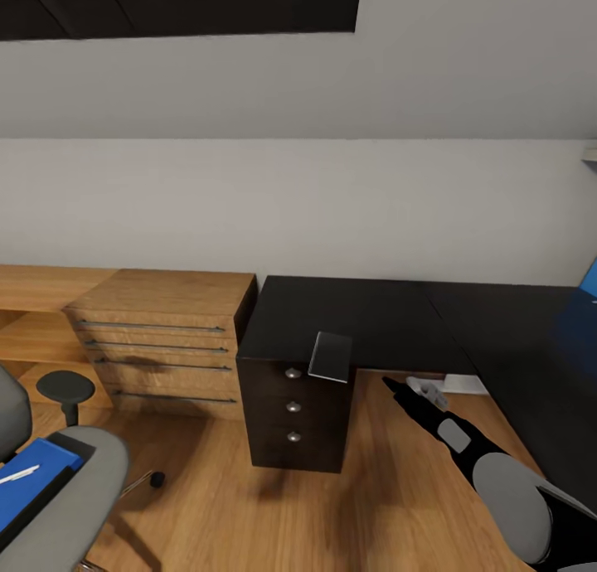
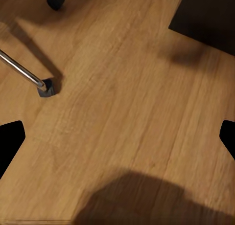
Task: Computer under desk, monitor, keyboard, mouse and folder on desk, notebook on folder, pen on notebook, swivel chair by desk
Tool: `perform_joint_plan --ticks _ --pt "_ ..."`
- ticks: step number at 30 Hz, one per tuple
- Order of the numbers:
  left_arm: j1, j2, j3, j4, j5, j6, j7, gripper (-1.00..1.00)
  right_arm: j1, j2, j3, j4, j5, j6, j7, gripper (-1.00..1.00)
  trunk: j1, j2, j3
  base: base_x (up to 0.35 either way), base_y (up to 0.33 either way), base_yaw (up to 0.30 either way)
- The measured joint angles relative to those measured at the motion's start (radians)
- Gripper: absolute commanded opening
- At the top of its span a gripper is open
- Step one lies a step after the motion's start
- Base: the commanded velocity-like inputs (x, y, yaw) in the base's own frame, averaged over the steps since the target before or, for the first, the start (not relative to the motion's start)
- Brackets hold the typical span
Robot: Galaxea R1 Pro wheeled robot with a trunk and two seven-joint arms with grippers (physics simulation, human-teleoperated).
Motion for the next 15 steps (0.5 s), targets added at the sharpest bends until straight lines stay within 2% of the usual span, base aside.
perform_joint_plan --ticks 4,8,10,11,13,15 --pt "0.000 -0.003 -0.001 -0.041 -0.001 0.043 0.001 1.00 0.000 -0.001 0.000 0.000 -0.019 0.024 0.002 1.00 0.015 -0.028 -0.013 0.000 0.000 0.000" --pt "0.000 -0.023 -0.008 -0.144 -0.009 0.142 0.000 1.00 0.000 -0.001 0.001 0.000 -0.026 0.033 0.002 1.00 0.031 -0.056 -0.025 0.000 0.000 0.000" --pt "0.000 -0.038 -0.022 -0.215 -0.029 0.210 0.000 1.00 0.000 -0.001 0.001 0.000 -0.026 0.039 0.002 1.00 0.038 -0.070 -0.031 0.000 0.000 0.000" --pt "0.000 -0.046 -0.031 -0.264 -0.048 0.265 0.001 1.00 0.000 -0.001 0.001 0.000 -0.027 0.047 0.003 1.00 0.042 -0.077 -0.034 0.000 0.000 0.000" --pt "0.000 -0.051 -0.037 -0.312 -0.065 0.325 0.001 1.00 0.000 -0.001 0.000 0.000 -0.028 0.059 0.003 1.00 0.050 -0.091 -0.041 0.000 0.000 0.000" --pt "0.000 -0.066 -0.044 -0.393 -0.084 0.437 0.001 1.00 0.000 -0.001 0.001 0.000 -0.032 0.095 0.003 1.00 0.058 -0.105 -0.047 0.000 0.000 0.000"
